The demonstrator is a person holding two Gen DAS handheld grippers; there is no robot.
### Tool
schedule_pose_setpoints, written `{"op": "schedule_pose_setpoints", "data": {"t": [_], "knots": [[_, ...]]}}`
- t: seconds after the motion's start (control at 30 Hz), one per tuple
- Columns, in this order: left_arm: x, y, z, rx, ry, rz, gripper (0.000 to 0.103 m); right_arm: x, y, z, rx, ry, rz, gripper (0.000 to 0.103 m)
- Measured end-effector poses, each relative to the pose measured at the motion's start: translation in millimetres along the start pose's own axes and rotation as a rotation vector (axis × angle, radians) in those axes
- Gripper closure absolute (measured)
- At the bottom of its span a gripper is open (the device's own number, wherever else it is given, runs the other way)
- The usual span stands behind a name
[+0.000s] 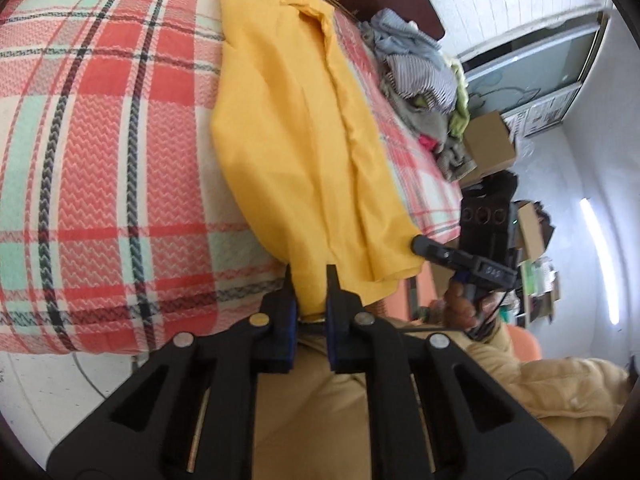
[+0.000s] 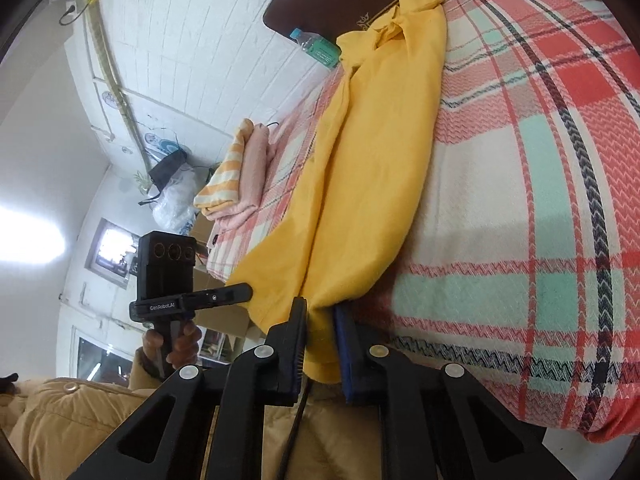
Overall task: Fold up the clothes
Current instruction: 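Pinch the shirt hem with both grippers and fold it up toward the collar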
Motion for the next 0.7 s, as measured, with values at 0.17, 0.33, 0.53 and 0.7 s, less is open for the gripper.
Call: {"op": "schedule_pose_setpoints", "data": {"t": [0.17,0.33,0.53,0.7], "knots": [[20.2,13.3,-9.9,-0.064,0.012,-0.016,0.091,19.0,-4.6,-4.9,0.046,0.045,0.01,0.089],[43.4,20.7,-8.6,-0.094,0.0,-0.035,0.091,43.8,-0.8,-17.4,0.072,0.107,0.015,0.089],[44.5,17.6,3.4,-0.062,-0.04,-0.02,0.09,37.8,9.1,-21.3,-0.037,0.027,-0.001,0.06],[28.5,1.8,11.3,-0.023,-0.072,-0.02,0.09,2.9,16.7,-18.0,-0.081,-0.082,0.033,0.051]]}}
Point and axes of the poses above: each gripper's, at about its wrist camera, not at the fingertips, and z roughly the way its jaws point, y to its right, x to its top, the point moved 6 cm from there along z, roughly the way its jaws point, and after that the axes turned 12 degrees about -z, right-handed, at the moved point
